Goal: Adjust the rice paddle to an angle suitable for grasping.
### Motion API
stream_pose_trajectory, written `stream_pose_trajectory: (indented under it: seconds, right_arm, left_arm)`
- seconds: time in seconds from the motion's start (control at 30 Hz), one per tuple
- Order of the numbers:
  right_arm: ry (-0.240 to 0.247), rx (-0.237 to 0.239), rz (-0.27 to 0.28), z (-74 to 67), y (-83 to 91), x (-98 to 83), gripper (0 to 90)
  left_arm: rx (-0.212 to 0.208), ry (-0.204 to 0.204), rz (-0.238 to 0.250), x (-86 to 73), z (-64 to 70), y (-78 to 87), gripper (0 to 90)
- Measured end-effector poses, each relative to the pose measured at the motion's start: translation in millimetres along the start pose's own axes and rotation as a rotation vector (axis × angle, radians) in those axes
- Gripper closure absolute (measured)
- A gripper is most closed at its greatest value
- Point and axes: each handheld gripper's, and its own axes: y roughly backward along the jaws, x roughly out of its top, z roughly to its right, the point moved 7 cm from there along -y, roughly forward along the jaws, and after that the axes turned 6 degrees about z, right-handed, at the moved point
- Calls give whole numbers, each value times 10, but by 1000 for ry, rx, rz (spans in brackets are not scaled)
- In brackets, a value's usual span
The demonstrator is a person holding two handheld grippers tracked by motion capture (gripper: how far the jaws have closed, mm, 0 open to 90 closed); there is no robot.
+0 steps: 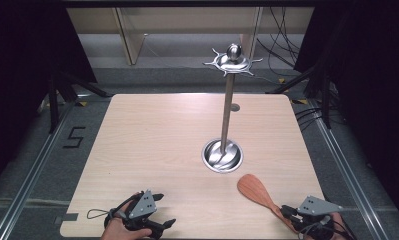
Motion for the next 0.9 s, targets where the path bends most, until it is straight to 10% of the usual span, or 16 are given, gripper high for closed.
stream_pose_trajectory:
  seconds: [0.57,0.9]
  right_arm:
    - [98,65,-107,-113,-116,-109,900]
    - [74,59,-169,-105,-128,-196,900]
  left_arm:
    - [-8,12,6,6,12,2,152]
    - [-9,11,7,6,13,4,152]
